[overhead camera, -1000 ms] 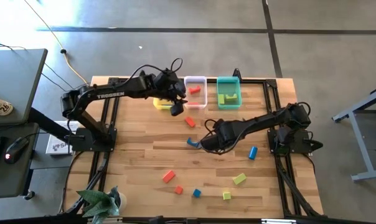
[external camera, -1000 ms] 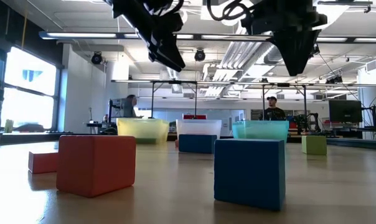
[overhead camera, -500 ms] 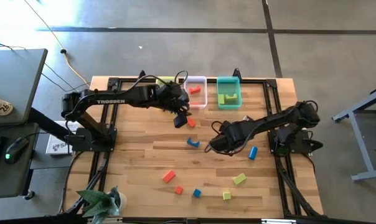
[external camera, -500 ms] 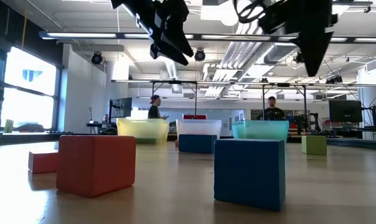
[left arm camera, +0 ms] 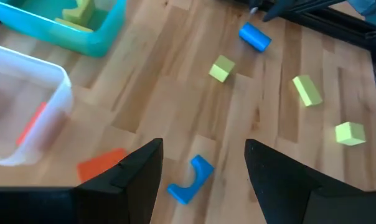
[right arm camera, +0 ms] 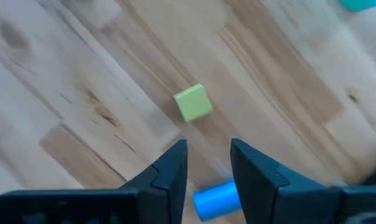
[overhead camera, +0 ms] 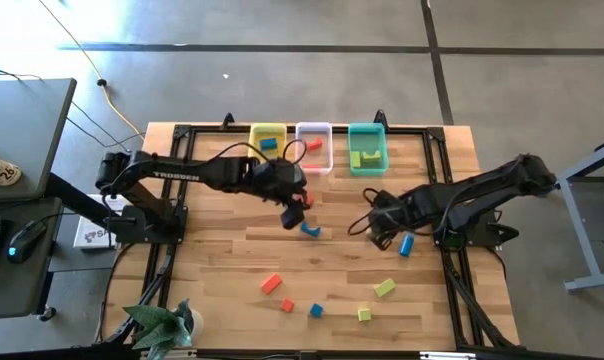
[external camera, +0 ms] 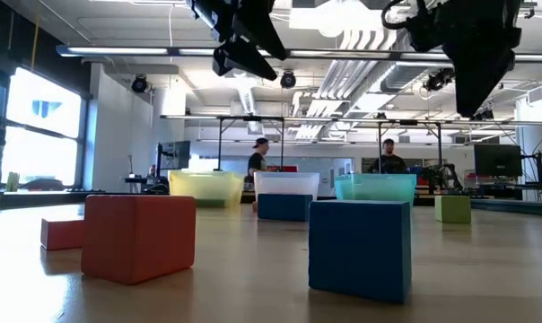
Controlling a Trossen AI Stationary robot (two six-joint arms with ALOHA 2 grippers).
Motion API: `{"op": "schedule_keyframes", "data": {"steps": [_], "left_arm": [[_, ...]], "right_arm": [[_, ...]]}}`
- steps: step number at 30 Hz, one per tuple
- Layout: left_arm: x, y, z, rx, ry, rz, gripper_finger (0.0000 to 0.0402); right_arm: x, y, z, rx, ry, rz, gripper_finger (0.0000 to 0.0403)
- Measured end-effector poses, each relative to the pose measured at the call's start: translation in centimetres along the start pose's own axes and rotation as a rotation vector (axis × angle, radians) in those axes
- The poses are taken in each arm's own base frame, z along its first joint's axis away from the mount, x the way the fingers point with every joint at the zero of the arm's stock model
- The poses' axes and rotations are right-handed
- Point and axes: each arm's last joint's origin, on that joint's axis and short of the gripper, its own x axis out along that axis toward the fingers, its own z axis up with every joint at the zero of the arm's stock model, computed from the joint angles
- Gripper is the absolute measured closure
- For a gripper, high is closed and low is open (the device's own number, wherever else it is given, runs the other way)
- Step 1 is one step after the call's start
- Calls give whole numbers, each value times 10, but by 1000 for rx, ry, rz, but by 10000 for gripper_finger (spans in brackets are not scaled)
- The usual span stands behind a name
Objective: Sort & place blocks by color
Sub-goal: Put the green block into the green bin
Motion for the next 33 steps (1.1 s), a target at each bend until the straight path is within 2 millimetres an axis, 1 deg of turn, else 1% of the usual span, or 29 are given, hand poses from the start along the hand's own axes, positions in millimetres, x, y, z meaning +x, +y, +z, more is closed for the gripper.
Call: {"op": "schedule_keyframes", "data": {"steps": [3, 6, 10, 13, 16, 21, 25, 30, 33], "left_arm": [[-1, -12, -4, -20, 1, -7, 186], [-2, -24, -8, -43, 3, -17, 186], [-3, -37, -13, -54, -1, -14, 186], [-4, -46, -16, -43, -4, -12, 186], [-6, -52, -19, -28, -9, -9, 186], [-7, -57, -21, -22, -15, -1, 186], [-7, -57, -21, -41, -18, 4, 186], [-7, -57, -21, -42, -19, 5, 186], [-7, -57, -22, -41, -18, 6, 186]], "right_arm": [[5, -3, -2, -13, -22, 54, 279], [13, -3, -2, -42, -16, 89, 254], [24, -4, -2, -66, -27, 97, 215], [32, -6, -1, -54, -35, 96, 198], [39, -8, 1, -51, -46, 100, 193], [53, -9, 4, -50, -64, 120, 192], [65, -9, 1, -54, -53, 108, 192], [86, -8, -3, -52, -46, 103, 192], [96, -9, -5, -58, -34, 55, 192]]}}
